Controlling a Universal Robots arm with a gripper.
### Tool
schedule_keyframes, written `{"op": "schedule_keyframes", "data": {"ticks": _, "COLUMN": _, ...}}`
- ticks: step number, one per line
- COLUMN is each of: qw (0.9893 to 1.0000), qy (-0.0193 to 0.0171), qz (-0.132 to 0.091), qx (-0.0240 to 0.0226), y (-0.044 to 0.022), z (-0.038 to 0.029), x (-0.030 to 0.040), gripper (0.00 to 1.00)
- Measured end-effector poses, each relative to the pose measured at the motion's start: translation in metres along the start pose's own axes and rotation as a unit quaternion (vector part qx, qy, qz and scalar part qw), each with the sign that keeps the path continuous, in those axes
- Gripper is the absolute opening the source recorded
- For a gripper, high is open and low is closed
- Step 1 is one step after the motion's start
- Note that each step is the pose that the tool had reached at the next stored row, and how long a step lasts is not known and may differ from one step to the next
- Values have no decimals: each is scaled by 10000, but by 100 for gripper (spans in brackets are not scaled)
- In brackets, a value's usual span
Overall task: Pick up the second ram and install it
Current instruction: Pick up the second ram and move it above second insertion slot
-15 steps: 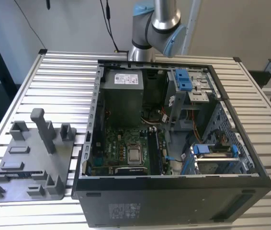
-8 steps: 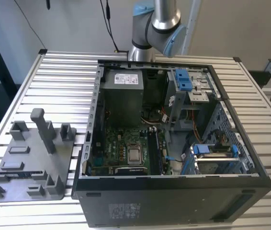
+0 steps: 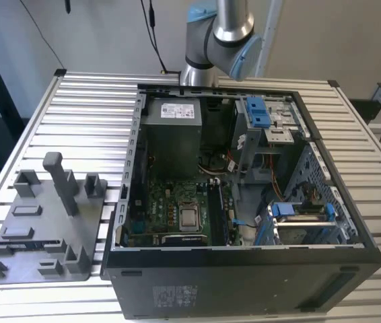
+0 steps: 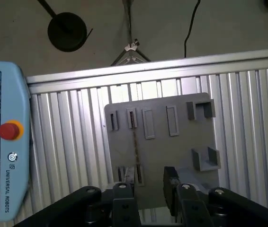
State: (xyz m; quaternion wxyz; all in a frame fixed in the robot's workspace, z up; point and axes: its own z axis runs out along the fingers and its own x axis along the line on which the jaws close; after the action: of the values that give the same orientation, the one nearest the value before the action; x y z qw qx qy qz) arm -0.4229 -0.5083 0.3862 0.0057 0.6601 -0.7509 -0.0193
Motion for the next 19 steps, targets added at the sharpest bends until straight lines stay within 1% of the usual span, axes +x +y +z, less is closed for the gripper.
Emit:
{"op": "schedule_keyframes", "data": {"ticks": 2, "qw": 10000, "qy": 0, "qz": -2, "qx": 0, "y": 0, "z": 0, "x": 0, "gripper": 42}}
{"op": "schedule_keyframes", "data": {"ticks": 3, "qw": 10000, "qy": 0, "qz": -3, "qx": 0, "y": 0, "z": 0, "x": 0, "gripper": 48}}
{"op": "schedule_keyframes", "data": {"ticks": 6, "qw": 10000, "qy": 1, "qz": -3, "qx": 2, "y": -1, "z": 8, "x": 0, "gripper": 48}}
{"op": "schedule_keyframes", "data": {"ticks": 7, "qw": 10000, "qy": -1, "qz": -2, "qx": 9, "y": 0, "z": 17, "x": 0, "gripper": 48}}
{"op": "schedule_keyframes", "data": {"ticks": 12, "qw": 10000, "qy": -9, "qz": -4, "qx": 74, "y": -4, "z": 81, "x": 2, "gripper": 48}}
{"op": "schedule_keyframes", "data": {"ticks": 19, "qw": 10000, "qy": -10, "qz": -4, "qx": 79, "y": -7, "z": 183, "x": 3, "gripper": 48}}
